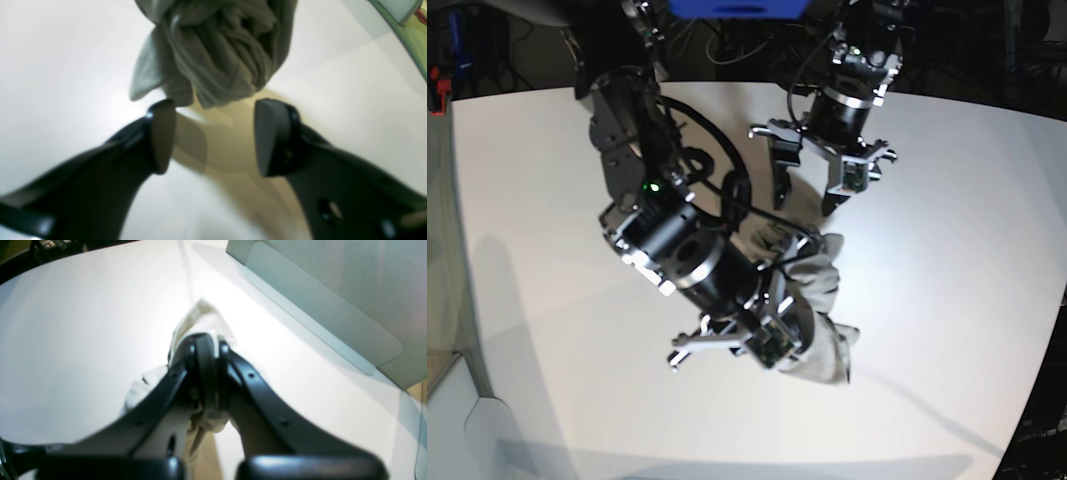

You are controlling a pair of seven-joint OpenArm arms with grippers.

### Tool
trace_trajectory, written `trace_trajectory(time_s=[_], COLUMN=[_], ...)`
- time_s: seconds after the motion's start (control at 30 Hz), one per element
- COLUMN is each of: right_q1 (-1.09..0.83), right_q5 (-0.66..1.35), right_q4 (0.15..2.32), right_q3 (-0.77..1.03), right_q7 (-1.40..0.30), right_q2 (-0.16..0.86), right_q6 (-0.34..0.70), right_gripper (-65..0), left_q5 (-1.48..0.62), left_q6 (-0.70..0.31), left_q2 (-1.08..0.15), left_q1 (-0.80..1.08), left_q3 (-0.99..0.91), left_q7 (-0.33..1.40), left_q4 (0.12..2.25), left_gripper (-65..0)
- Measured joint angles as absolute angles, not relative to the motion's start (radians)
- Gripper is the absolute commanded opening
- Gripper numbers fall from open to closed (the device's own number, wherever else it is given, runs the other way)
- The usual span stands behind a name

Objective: Layout the t-shirt on the table in an organized manner, then fold the t-shirt properly
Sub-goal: 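Move the left gripper to the hanging shirt and grasp it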

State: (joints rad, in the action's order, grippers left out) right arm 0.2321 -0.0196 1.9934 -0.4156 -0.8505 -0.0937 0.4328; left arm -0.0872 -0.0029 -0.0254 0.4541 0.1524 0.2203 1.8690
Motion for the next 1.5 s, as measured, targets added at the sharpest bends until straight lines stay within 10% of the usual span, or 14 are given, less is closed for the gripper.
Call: trace_trajectory(time_s=[1.5], right_q1=[0.226], right_q5=[-0.019], right_q4=[1.991], right_q3=[-0.419], right_q7=[-0.85], right_q2=[-0.089], right_q6=[0.433], right_gripper=[-65.0], left_q5=[-0.342], left_q6=[0.0], left_q2=[-0.104], left_q1=[0.343], left_q3=[0.152], left_q7=[0.22], left_q4=[1.802], left_gripper=[-22.6])
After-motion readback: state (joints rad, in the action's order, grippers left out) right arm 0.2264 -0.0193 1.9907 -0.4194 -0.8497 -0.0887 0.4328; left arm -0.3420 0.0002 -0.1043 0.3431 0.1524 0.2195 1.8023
